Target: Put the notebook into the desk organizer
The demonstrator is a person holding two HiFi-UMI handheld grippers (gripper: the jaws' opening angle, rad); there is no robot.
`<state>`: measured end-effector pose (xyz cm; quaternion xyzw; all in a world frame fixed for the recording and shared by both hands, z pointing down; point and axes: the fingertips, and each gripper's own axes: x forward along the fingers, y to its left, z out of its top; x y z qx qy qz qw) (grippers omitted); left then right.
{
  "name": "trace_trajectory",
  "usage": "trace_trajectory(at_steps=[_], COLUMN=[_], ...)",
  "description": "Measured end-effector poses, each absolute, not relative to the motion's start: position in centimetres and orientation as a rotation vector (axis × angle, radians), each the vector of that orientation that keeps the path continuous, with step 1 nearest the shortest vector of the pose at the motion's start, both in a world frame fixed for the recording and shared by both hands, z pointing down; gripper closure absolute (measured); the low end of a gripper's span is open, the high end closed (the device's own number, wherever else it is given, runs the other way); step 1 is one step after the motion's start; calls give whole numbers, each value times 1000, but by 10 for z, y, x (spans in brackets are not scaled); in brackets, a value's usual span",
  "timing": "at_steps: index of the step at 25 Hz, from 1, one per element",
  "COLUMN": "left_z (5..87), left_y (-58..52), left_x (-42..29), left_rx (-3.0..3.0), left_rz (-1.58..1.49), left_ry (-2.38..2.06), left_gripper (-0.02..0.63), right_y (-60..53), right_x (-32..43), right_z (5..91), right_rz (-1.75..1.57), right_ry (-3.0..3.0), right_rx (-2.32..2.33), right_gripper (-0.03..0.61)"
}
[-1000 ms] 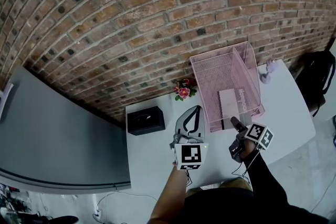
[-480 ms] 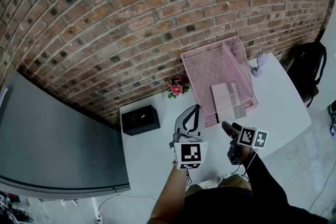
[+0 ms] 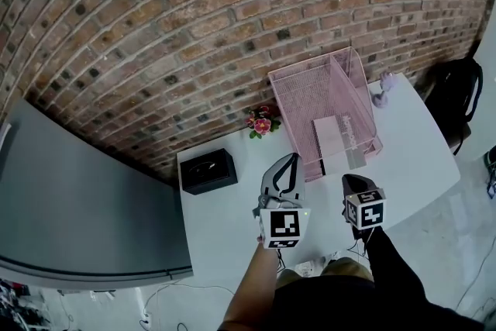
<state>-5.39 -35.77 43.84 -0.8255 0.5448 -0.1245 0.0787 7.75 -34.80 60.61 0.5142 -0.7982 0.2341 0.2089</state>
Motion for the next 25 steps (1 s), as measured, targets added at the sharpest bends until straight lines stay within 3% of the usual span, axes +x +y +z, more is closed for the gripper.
trace_trajectory(at_steps=[25], left_z=[443], left_y=[-393], left_x=[-61], left_rx=[-2414], left_rz=[-394], left_ry=[1731], left_gripper=[598], right_y=[-401], right_x=[79], right_z=[617], right_rz=[658], right_ry=[-2212], right_rx=[1404], right_gripper=[557])
